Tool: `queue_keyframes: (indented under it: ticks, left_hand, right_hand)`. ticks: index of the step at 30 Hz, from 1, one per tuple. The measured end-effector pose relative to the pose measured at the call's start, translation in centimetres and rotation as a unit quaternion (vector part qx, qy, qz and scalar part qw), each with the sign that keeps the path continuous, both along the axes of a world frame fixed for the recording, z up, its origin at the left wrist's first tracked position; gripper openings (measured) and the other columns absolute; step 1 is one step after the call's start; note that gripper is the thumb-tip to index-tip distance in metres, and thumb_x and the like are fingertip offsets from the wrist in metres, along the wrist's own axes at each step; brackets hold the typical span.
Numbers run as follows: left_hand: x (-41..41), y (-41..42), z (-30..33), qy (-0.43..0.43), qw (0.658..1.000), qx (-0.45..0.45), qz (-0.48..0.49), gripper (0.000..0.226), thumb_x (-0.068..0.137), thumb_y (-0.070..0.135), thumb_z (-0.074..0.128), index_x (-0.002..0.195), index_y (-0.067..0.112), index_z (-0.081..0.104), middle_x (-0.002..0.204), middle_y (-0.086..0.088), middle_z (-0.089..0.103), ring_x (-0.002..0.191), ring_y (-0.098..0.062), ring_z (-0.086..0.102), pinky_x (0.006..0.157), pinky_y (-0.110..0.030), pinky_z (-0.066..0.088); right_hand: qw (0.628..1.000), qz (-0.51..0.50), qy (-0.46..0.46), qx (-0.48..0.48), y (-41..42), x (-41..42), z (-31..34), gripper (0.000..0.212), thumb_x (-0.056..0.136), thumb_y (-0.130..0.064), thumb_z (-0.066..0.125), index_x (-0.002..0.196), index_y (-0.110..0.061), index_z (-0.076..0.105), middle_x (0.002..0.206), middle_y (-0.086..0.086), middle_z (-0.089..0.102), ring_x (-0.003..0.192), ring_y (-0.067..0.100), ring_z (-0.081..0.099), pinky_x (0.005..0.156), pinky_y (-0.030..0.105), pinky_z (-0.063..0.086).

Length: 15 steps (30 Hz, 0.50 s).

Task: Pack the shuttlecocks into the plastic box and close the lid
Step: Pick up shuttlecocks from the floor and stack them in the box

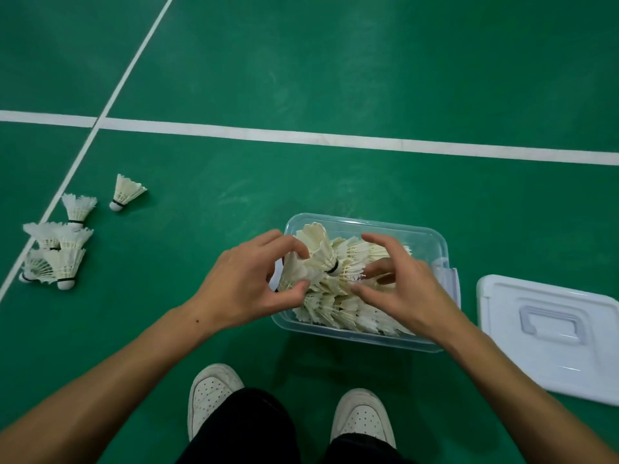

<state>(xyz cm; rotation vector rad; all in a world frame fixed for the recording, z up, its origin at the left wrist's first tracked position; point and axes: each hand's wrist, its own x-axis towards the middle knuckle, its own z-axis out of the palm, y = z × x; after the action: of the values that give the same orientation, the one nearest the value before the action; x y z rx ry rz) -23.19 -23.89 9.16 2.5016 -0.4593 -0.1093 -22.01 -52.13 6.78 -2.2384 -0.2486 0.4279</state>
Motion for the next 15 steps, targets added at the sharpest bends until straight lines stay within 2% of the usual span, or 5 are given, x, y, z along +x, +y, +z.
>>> queue_keyframes:
  ticks: [3,5,8,12,15]
  left_hand:
    - [1.3,-0.2,1.0,-0.003,1.000,0.005,-0.031,0.031,0.082,0.053,0.070,0.110,0.042,0.060,0.088,0.024,0.049,0.063,-0.008,0.050,0.059,-0.027,0.042]
    - [2.4,-0.8,1.6,-0.001,0.998,0.021,-0.058,0.032,0.082,0.053,0.069,0.110,0.040,0.060,0.086,0.027,0.048,0.064,-0.003,0.049,0.059,-0.028,0.041]
    - [4.1,-1.5,1.9,0.015,0.992,0.059,-0.112,0.035,0.081,0.057,0.065,0.111,0.040,0.061,0.085,0.027,0.047,0.070,0.011,0.049,0.060,-0.028,0.038]
    - [5.6,-2.1,2.1,0.046,0.983,0.077,-0.157,0.039,0.081,0.056,0.065,0.116,0.038,0.061,0.093,0.023,0.051,0.077,0.015,0.050,0.064,-0.028,0.041]
    - [5.7,-2.4,2.5,0.051,0.982,0.062,-0.171,0.038,0.082,0.053,0.066,0.116,0.038,0.061,0.094,0.023,0.055,0.078,0.014,0.051,0.064,-0.026,0.041]
  right_hand:
    - [0.999,-0.010,-0.047,0.002,-1.6,0.3,1.6,0.065,0.086,-0.044,0.083,0.143,-0.034,0.053,0.106,-0.019,0.076,0.101,-0.002,0.070,0.094,0.030,0.060]
    - [0.997,-0.017,-0.076,0.021,-1.9,0.6,2.5,0.058,0.085,-0.038,0.085,0.137,-0.032,0.060,0.105,-0.020,0.076,0.103,-0.001,0.071,0.092,0.029,0.060]
    - [0.993,-0.006,-0.090,0.070,-1.3,1.2,3.7,0.057,0.084,-0.028,0.089,0.135,-0.030,0.063,0.117,-0.020,0.073,0.107,0.003,0.071,0.092,0.028,0.059]
    - [0.989,0.053,-0.083,0.108,-0.7,2.3,3.7,0.061,0.082,-0.019,0.090,0.135,-0.033,0.064,0.136,-0.017,0.064,0.113,0.008,0.070,0.094,0.031,0.060]
    - [0.987,0.091,-0.091,0.101,-0.5,2.7,3.0,0.050,0.082,-0.020,0.090,0.128,-0.030,0.071,0.132,-0.015,0.064,0.111,0.013,0.069,0.093,0.030,0.059]
